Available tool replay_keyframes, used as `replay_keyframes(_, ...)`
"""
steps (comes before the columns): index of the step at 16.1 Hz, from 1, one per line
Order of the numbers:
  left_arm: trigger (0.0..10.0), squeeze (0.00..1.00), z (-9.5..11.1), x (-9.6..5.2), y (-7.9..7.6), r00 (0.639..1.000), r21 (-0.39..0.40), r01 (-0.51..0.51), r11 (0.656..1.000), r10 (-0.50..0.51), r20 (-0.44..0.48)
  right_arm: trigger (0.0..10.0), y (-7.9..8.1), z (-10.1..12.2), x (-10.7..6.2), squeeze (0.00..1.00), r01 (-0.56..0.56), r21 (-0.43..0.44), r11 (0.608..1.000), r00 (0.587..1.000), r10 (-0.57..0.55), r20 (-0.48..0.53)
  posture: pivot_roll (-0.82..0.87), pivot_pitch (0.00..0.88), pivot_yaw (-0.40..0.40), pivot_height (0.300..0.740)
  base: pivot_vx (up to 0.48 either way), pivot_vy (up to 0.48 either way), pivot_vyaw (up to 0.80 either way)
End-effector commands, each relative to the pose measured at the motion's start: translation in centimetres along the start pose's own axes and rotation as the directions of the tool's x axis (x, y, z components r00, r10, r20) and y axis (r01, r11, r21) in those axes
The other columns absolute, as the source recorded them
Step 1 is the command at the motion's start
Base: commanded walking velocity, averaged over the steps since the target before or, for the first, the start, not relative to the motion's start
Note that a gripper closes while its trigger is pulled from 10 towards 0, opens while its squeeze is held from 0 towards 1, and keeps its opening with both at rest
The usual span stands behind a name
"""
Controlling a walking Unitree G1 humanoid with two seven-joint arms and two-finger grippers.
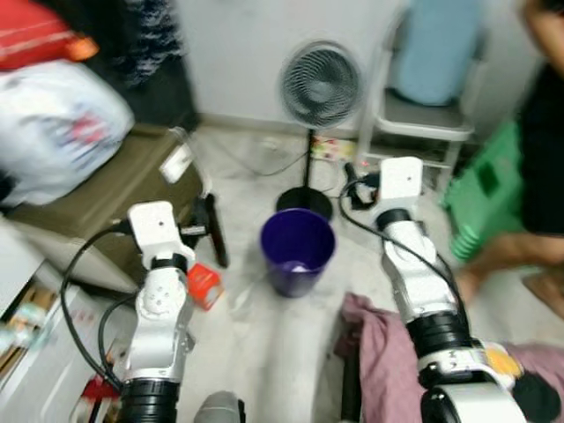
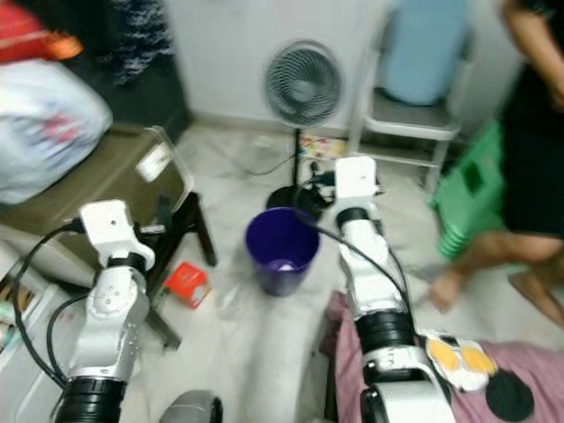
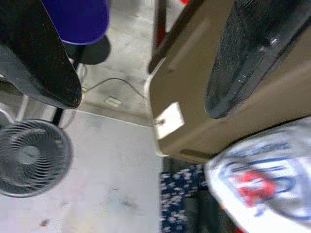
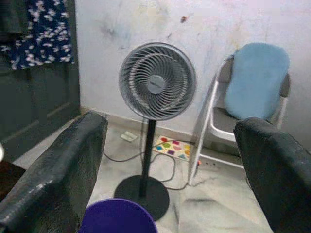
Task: Clean up the room
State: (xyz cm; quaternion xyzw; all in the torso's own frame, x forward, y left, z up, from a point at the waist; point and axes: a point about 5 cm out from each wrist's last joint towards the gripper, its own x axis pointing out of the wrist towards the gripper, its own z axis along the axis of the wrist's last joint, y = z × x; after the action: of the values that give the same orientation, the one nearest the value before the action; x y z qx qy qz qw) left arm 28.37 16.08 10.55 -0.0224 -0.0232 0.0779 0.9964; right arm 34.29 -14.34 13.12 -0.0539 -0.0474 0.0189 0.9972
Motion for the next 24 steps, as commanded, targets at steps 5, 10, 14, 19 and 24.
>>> replay_keyframes(5,10.0,0.0,0.2,0.14,0.46,1.0,0.013,-0.015,1.0,0.015,0.007,10.0,0.76,0.4,0.25,0.0,-0.018,0.012,1.0,1.0,0.018,0.015,-0.01,0.0,-0.034,0.74,0.0,0.0,0.8)
replay_keyframes(10,10.0,0.0,0.21,0.08,0.48,1.0,0.015,-0.014,1.0,0.014,0.007,10.0,0.74,0.37,0.25,0.0,-0.017,0.013,1.0,1.0,0.017,0.014,-0.01,0.0,-0.034,0.74,0.0,0.0,0.8)
replay_keyframes(14,10.0,0.0,0.22,0.08,0.51,1.0,0.016,-0.015,1.0,0.015,0.008,10.0,0.76,0.29,0.24,0.0,-0.017,0.015,1.0,1.0,0.017,0.012,-0.01,0.0,-0.033,0.74,0.0,0.0,0.8)
replay_keyframes(19,10.0,0.0,0.2,0.11,0.56,1.0,0.018,-0.018,1.0,0.017,0.007,10.0,0.8,0.25,0.26,0.0,-0.017,0.019,1.0,1.0,0.017,0.011,-0.01,0.0,-0.032,0.74,0.0,0.0,0.8)
replay_keyframes(24,10.0,0.0,0.2,0.1,0.54,1.0,0.023,-0.017,1.0,0.017,0.007,10.0,0.79,0.21,0.22,0.0,-0.017,0.017,1.0,1.0,0.017,0.012,-0.01,0.0,-0.031,0.74,0.0,0.0,0.56)
